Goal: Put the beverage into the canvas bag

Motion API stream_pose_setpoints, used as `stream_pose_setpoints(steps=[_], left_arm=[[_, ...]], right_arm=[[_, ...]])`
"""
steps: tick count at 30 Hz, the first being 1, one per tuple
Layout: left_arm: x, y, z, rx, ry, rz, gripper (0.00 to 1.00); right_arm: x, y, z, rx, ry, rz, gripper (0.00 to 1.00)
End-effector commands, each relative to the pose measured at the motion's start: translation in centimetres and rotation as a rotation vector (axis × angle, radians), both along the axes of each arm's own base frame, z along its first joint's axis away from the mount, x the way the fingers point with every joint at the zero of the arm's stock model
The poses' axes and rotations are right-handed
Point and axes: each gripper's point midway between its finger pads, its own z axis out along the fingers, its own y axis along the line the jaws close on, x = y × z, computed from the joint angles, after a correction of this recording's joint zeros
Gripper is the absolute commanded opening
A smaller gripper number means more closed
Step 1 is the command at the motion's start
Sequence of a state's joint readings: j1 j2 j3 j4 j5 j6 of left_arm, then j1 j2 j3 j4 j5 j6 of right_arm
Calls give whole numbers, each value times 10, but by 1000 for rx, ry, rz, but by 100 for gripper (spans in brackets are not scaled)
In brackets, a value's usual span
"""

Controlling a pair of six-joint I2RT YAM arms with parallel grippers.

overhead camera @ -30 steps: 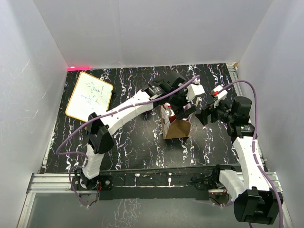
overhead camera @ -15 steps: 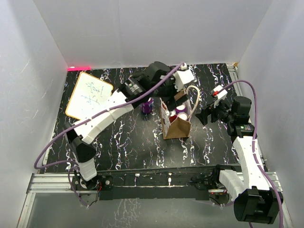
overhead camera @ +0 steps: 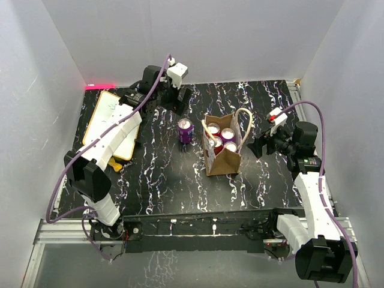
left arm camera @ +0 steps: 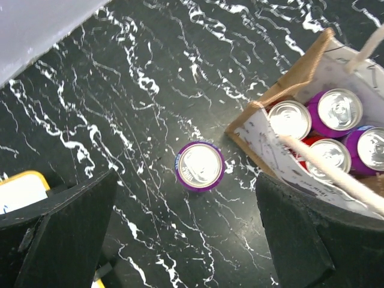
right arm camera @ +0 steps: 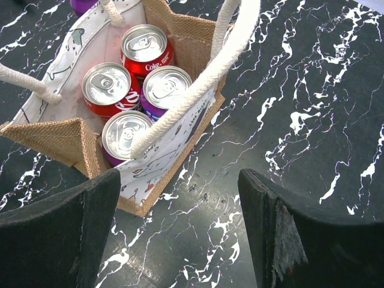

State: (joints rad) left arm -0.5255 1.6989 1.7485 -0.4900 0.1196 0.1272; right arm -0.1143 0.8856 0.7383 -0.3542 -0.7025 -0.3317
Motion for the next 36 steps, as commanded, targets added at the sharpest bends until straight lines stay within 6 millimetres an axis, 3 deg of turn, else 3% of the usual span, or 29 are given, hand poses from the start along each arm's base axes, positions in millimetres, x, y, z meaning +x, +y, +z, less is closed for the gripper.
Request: stream_pose_setpoints(steps=[1,8,16,26,36], left_arm=[[6,6,-24,-38,88,35,97],[8,5,-91,19,240,28,97],[4,-9,-144,36,398,-18,95],[-1,-19,-170,22,493,-43,84],[0,-25,-171,26,502,-57,78]], right_arm=[[9,-4,13,-16,-76,-12,82],[9,-4,15,-16,-80,-11,82],[8,-4,15,-16,-83,-10,82],[8,-3,15,-14,-81,-6,82],[8,-3,14,-12,-75,-2,82]])
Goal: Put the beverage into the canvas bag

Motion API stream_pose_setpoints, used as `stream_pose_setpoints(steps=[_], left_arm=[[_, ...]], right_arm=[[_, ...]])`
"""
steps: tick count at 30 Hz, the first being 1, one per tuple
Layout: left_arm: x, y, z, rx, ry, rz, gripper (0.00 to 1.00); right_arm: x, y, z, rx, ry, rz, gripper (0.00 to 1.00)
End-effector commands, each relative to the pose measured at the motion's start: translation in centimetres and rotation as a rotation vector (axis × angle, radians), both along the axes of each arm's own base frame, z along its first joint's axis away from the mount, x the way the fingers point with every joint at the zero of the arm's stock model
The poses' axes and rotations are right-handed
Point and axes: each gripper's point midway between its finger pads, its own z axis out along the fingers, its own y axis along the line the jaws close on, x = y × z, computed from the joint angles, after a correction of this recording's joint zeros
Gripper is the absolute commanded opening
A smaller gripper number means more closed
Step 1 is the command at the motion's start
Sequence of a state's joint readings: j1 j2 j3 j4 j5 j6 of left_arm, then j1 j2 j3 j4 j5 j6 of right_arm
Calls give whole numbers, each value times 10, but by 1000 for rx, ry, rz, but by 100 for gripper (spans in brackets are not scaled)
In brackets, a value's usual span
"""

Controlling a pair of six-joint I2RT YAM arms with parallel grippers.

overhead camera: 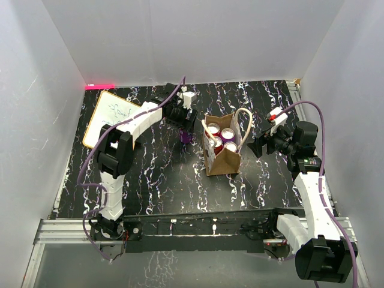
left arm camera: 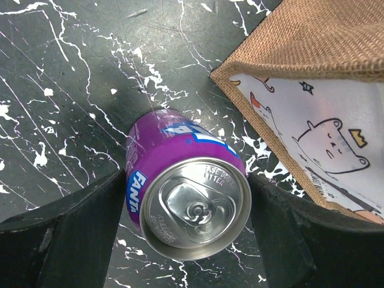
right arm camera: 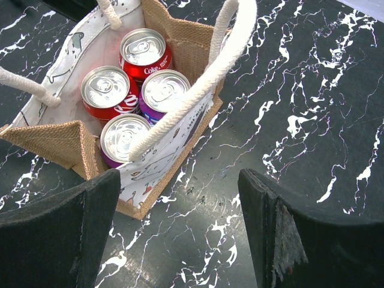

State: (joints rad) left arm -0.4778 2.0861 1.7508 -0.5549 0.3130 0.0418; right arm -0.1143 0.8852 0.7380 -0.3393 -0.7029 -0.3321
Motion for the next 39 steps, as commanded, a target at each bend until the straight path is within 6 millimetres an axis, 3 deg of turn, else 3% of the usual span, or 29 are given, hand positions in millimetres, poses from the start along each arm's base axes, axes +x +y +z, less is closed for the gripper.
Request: stream_pose_setpoints(steps=[1,6,11,16,17,25,33,39], left_arm=[[-3,-8,18,-31,-5,-23,76],[-3,-8,24,-16,-39,-42,57],[4,0,49,7,-142,-53,37],[5,6,84,2,-246,-73,3],[5,7,93,0,-268,-74,0],[8,17,157,-27,-433,-35,0],[-7,20,220,-121,-549,-19,0],[-14,3,293,-289,-666,-54,0]], right_arm=[[6,-2,12,-10,-61,-2,82],[6,-3,12,-10,-63,-3,82],[6,-2,13,-11,-65,-3,82],[6,-2,13,-10,-66,-2,82],[5,-2,14,-10,-68,-1,82],[-5,11,23,19,-72,79,82],[-27,31,76,-3,-119,252,78],[-36,51,74,-39,-111,362,77]])
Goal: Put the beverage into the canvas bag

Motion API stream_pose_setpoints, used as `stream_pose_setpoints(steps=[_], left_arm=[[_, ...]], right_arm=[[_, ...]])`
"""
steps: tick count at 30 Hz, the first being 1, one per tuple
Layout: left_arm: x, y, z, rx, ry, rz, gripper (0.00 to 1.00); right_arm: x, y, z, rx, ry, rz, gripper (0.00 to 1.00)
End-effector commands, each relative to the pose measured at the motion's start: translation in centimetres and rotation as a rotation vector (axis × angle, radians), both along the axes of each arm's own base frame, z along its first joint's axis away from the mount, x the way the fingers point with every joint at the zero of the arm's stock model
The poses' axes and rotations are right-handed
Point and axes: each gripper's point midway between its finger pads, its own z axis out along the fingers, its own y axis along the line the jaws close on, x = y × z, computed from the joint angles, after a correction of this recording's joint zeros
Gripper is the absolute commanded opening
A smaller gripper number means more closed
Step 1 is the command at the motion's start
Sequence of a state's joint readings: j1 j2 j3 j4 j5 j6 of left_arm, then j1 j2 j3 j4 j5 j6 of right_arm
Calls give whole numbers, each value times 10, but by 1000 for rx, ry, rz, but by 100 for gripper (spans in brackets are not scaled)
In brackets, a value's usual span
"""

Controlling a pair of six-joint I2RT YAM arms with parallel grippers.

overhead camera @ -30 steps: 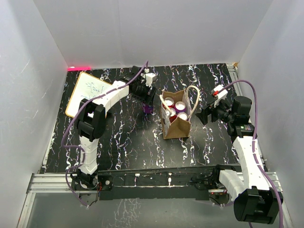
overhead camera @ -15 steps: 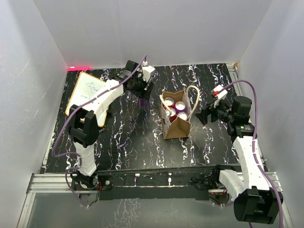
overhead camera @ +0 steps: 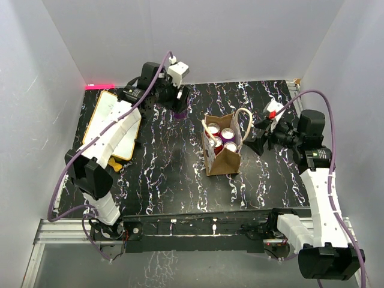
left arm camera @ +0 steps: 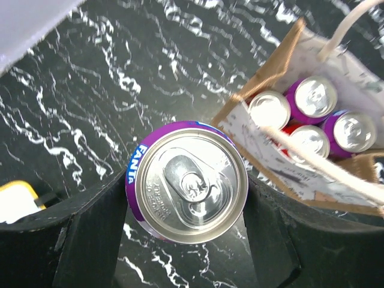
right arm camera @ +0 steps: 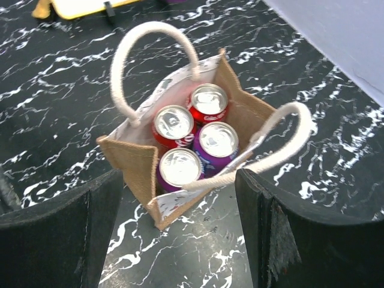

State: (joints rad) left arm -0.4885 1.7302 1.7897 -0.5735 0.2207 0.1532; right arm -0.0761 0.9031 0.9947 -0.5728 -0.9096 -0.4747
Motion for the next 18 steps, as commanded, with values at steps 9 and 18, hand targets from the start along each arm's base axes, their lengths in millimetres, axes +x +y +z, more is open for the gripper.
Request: stream_pose_setpoints(steps=[9,18], left_arm=[[-26,-69,158,-462,-148,-275,0],[-50,-120,126,-530,24,-411,0]], right_arm=[[-5,55,-27,-167,11,184,76],[18,54,-62,-189,19,116,74]])
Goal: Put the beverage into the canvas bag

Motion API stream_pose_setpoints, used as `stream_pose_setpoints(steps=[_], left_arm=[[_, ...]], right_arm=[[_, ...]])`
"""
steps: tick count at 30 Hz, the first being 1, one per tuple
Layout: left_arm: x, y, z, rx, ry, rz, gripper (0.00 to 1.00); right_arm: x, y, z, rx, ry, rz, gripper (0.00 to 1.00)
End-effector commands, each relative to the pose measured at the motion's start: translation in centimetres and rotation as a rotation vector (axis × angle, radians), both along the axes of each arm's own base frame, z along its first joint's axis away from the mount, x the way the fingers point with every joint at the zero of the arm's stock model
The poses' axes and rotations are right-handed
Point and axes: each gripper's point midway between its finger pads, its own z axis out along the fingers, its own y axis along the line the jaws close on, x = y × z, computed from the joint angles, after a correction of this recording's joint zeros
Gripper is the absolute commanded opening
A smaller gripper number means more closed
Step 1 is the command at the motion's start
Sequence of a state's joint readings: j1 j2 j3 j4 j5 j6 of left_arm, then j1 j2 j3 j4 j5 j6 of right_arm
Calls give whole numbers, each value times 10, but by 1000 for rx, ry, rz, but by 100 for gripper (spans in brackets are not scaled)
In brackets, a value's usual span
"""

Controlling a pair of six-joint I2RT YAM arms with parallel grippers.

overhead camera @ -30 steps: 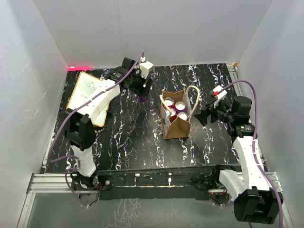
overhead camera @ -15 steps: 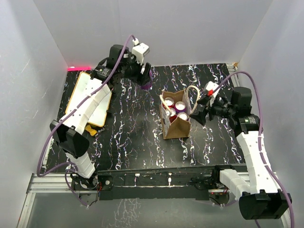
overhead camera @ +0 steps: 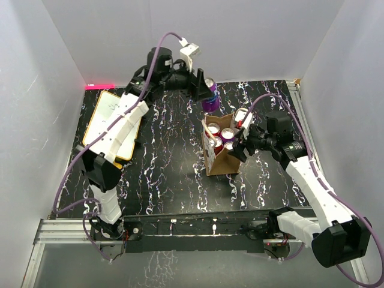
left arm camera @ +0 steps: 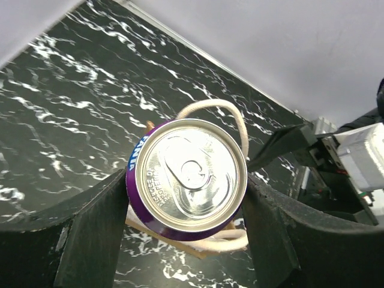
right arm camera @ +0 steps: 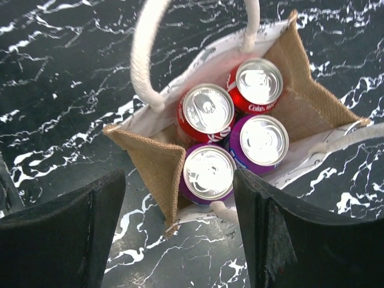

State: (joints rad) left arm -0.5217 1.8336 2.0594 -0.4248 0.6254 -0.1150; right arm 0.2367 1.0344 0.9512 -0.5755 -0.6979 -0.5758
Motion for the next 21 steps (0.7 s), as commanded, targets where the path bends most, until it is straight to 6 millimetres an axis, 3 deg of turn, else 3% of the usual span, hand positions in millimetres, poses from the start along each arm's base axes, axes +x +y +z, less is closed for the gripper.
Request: stream_pose_setpoints(steps=[1,9,15,21], left_arm=[[-31,-33,14,-79,-3,-148,0],[-41,-52,-28,-69,131,-196,0],[-62,-65,-53,-31,160,-244,0],[-65,-64,-77,18,179,-228,0]], right_arm=[[20,-2,-3,-17,-74,-47,74],[17,0,-31,-40,-35,-46,68],[15,0,-50,-38,-13,-58,61],[7,2,-55,-38,16,-35,44]])
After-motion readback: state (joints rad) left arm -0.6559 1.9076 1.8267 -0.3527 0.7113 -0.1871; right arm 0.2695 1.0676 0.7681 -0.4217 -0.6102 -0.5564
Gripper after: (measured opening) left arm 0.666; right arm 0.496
